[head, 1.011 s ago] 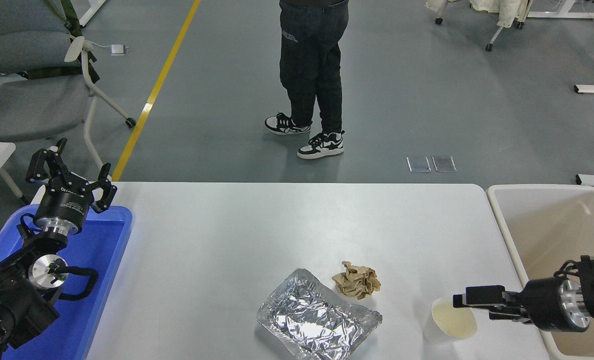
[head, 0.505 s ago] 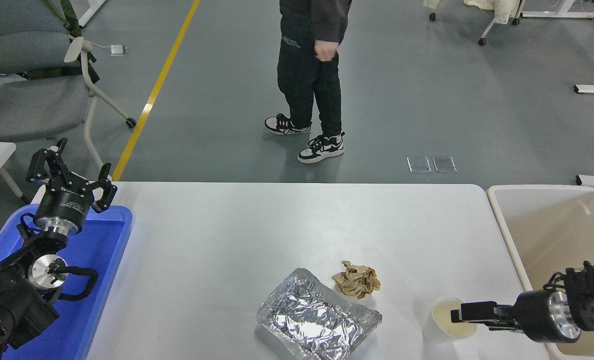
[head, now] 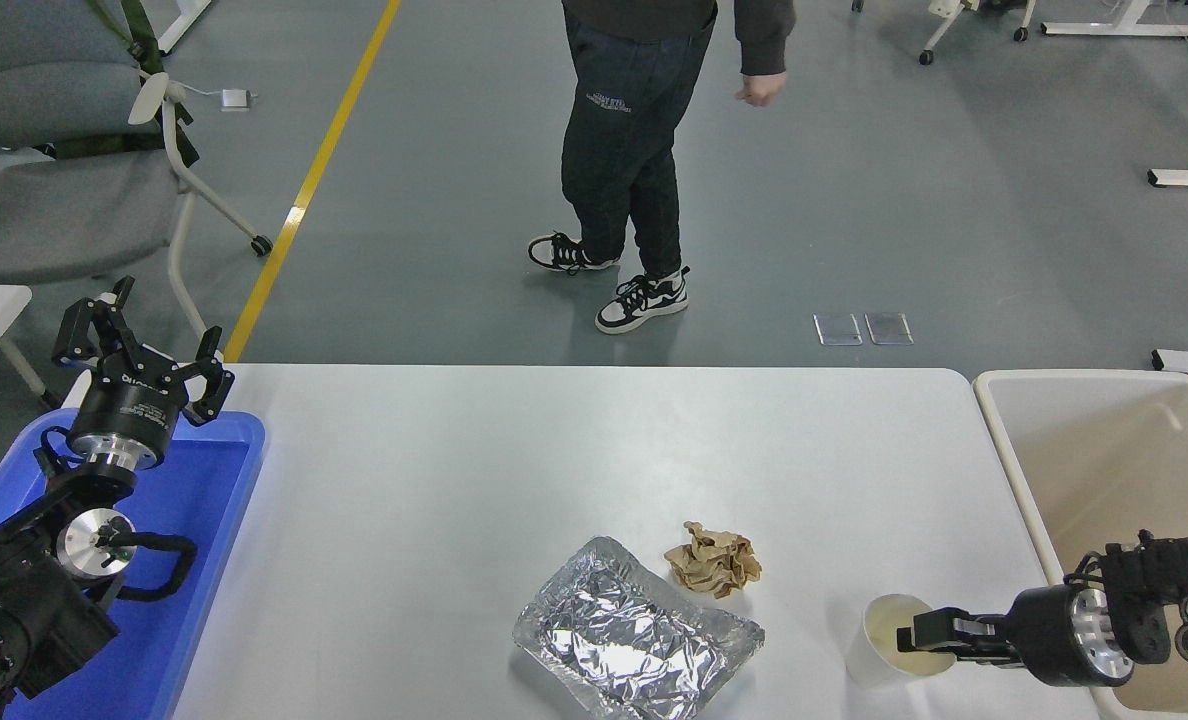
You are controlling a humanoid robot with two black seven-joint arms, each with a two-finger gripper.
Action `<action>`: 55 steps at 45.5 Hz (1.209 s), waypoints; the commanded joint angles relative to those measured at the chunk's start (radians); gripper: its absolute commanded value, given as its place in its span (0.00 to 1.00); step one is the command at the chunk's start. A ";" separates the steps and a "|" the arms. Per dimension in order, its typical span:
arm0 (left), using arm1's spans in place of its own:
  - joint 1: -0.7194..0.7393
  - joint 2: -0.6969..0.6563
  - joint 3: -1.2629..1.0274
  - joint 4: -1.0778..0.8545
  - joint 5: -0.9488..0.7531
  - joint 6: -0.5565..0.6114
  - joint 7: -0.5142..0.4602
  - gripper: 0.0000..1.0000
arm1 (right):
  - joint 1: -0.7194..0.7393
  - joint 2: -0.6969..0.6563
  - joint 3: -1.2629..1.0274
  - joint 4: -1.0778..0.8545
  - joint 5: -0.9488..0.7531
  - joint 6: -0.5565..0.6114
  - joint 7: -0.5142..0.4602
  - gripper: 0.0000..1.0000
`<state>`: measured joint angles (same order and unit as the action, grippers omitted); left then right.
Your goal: Clean the table surface
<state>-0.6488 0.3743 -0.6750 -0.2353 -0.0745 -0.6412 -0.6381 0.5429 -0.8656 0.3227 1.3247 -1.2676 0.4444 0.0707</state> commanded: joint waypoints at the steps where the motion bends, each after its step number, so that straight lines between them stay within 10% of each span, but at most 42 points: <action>1: 0.000 0.000 0.000 -0.001 0.001 0.000 0.000 1.00 | 0.029 -0.007 0.010 0.001 0.010 0.002 0.037 0.00; 55: 0.000 0.000 0.000 -0.001 0.001 0.000 0.000 1.00 | 0.512 -0.478 0.013 0.257 0.189 0.283 0.115 0.00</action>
<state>-0.6489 0.3743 -0.6750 -0.2352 -0.0742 -0.6422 -0.6382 0.9779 -1.2773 0.3329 1.5605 -1.1360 0.6587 0.1830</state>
